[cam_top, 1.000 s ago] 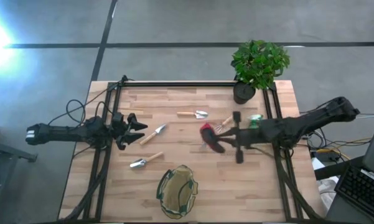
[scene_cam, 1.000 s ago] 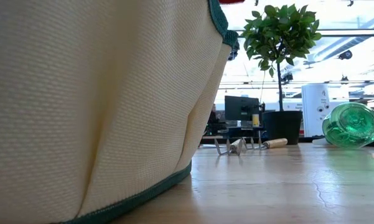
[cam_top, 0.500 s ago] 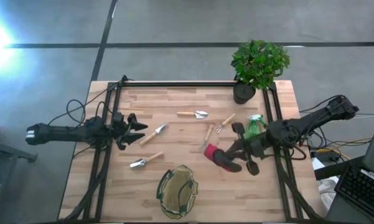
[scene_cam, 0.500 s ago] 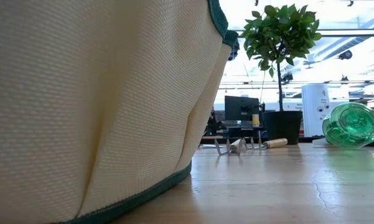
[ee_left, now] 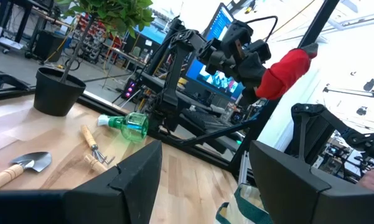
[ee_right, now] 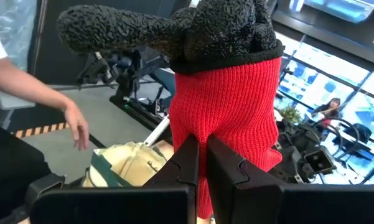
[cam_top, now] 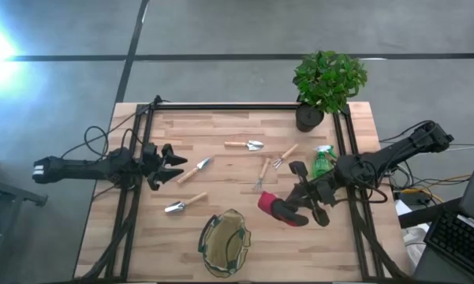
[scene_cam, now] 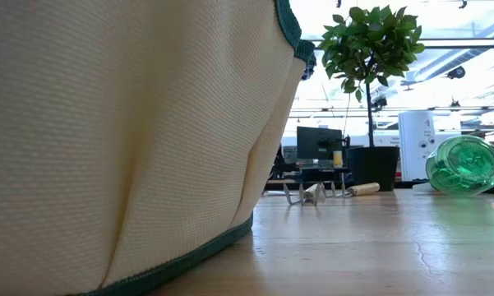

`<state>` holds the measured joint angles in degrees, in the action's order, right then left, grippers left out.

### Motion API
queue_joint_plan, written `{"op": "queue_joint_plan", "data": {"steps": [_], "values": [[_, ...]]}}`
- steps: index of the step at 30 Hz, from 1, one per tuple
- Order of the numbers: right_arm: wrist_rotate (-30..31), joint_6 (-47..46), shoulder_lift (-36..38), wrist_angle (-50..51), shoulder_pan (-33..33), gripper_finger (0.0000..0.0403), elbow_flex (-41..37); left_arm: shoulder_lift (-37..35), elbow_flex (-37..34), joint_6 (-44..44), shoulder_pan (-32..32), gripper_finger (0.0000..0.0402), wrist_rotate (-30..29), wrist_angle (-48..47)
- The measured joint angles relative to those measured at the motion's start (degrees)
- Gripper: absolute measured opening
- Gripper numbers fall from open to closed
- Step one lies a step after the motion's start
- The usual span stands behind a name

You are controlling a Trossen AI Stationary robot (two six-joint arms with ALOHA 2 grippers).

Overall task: Pick & Place Garden tools in Gardening bag
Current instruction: Put the red gloves into the green gardening bag

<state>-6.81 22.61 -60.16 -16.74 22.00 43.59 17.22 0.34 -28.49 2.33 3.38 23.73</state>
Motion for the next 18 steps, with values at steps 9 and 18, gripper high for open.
{"op": "queue_joint_plan", "data": {"steps": [9, 18], "values": [[-7.46, 0.11, -5.27, 0.67, 0.13, 0.0008, 3.31, 0.01, 0.00, 0.00, 0.00, 0.0245, 0.02, -0.34], [-7.42, 1.47, -21.63, 12.95, 0.11, 0.0008, 16.93, 0.26, 0.00, 0.00, 0.00, 0.0245, 0.00, -0.31]]}}
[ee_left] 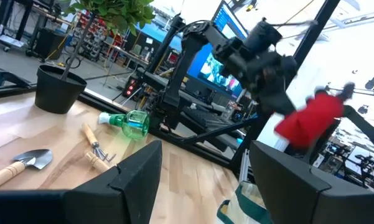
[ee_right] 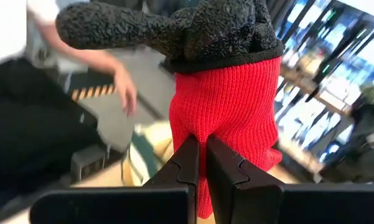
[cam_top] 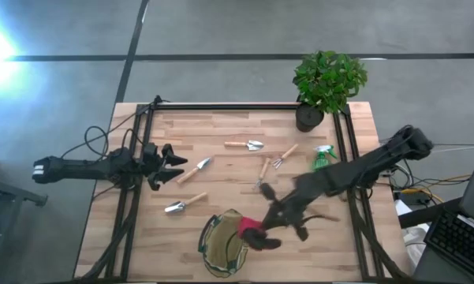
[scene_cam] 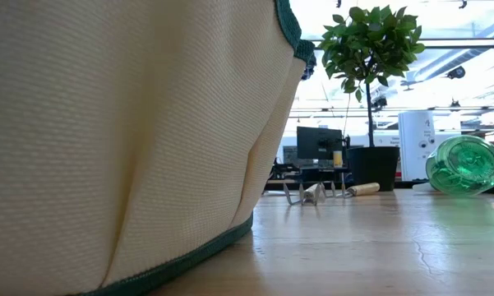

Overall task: Pick & Place Garden tools in Gardening bag
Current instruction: Put the red gloves into the green gardening bag

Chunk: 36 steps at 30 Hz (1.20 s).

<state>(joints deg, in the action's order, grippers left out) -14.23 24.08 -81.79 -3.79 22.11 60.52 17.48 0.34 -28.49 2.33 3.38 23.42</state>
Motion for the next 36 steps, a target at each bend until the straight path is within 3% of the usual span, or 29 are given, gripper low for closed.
{"op": "queue_joint_plan", "data": {"steps": [8, 14, 36], "values": [[-2.84, 1.96, -14.44, 7.43, 0.00, 0.0008, 12.74, 0.24, 0.00, 0.00, -0.01, 0.0245, 0.02, 0.01], [-3.81, 2.67, -20.26, 12.18, 0.02, 0.0008, 19.35, 0.33, 0.00, 0.00, 0.00, 0.0245, 0.01, 0.02], [-4.27, 2.82, -21.36, 12.07, 0.61, 0.0008, 19.07, 0.30, 0.00, 0.00, 0.00, 0.0245, 0.00, 0.02]]}}
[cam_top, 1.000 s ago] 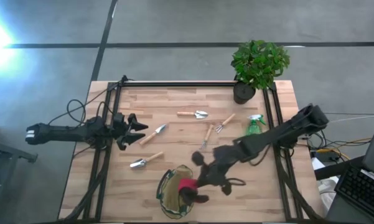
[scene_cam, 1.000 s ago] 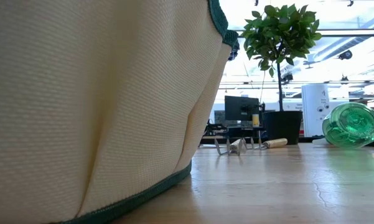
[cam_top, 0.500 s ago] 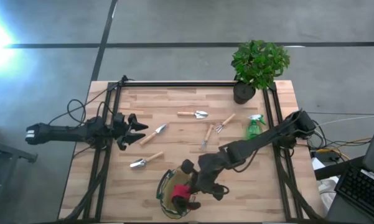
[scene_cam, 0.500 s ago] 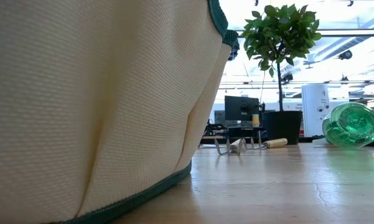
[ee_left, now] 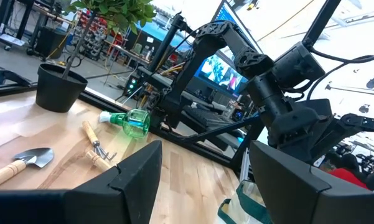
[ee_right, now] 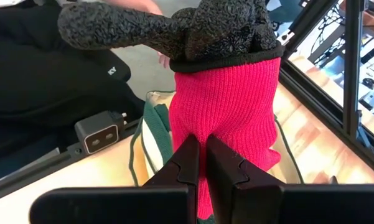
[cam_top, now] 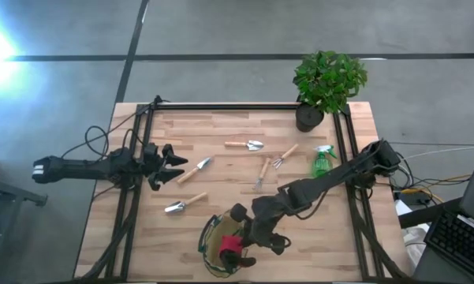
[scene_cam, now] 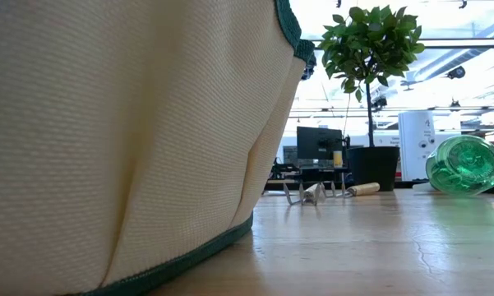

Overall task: Pick & Place Garden tools in Gardening bag
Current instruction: Put the red gloves into the green gardening bag

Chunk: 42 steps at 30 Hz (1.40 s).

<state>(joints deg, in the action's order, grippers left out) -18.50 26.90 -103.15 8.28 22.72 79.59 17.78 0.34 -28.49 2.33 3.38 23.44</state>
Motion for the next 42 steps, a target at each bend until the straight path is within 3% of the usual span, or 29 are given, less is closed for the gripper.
{"op": "queue_joint_plan", "data": {"steps": [20, 35, 42], "values": [[0.80, 0.69, -3.86, -4.09, -1.37, 0.0008, 0.44, 0.00, 0.00, 0.00, -0.02, 0.0245, 0.00, -0.02], [7.63, 0.42, -3.65, -2.47, -3.36, 0.0008, -0.10, 0.04, 0.00, 0.01, -0.01, 0.0245, 0.01, -0.07], [7.85, -0.19, -3.61, 0.48, -4.96, 0.0008, -0.85, 0.04, 0.00, 0.02, 0.00, 0.0245, 0.02, -0.07]]}}
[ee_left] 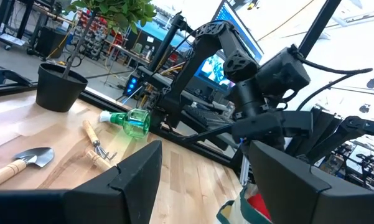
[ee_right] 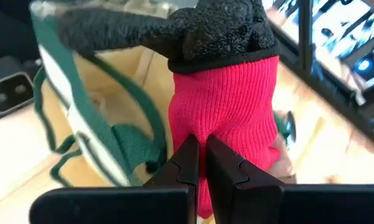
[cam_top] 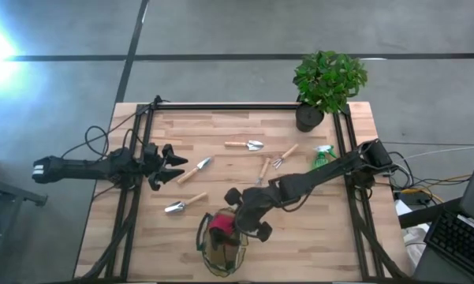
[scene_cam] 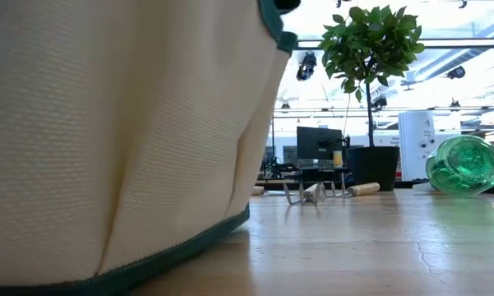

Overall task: Pick & Place Garden tools in Gardening bag
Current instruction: Put the red gloves into the green gardening bag

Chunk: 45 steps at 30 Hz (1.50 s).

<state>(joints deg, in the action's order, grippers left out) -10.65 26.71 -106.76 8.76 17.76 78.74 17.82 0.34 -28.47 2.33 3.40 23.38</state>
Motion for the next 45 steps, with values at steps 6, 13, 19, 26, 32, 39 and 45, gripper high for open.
{"op": "queue_joint_plan", "data": {"steps": [6, 13, 19, 26, 32, 39, 45], "values": [[-1.17, -0.82, 0.02, 5.80, -0.84, 0.0008, 0.00, 0.00, 0.00, -0.02, -0.02, 0.0245, -0.02, -0.02], [5.53, -3.11, 0.04, 11.82, -3.53, 0.0008, 0.00, 0.00, 0.00, -0.02, 0.00, 0.0245, -0.01, -0.02], [8.13, -5.89, 0.04, 15.27, -6.14, 0.0008, -0.48, 0.02, 0.00, -0.02, 0.00, 0.0245, 0.00, -0.02], [12.12, -6.67, 0.30, 19.46, -6.37, 0.0008, -0.48, 0.02, 0.00, -0.02, 0.00, 0.0245, -0.02, -0.02], [17.48, -10.05, 1.47, 24.17, -6.48, 0.0008, -0.44, 0.02, 0.00, -0.02, 0.00, 0.0245, -0.02, -0.02], [21.65, -14.50, 3.66, 29.86, -5.58, 0.0008, -0.44, 0.02, 0.00, -0.01, -0.01, 0.0245, -0.02, -0.02], [22.84, -15.80, 4.07, 31.35, -4.51, 0.0008, -0.57, 0.02, 0.00, 0.00, -0.02, 0.0245, -0.02, -0.04]]}}
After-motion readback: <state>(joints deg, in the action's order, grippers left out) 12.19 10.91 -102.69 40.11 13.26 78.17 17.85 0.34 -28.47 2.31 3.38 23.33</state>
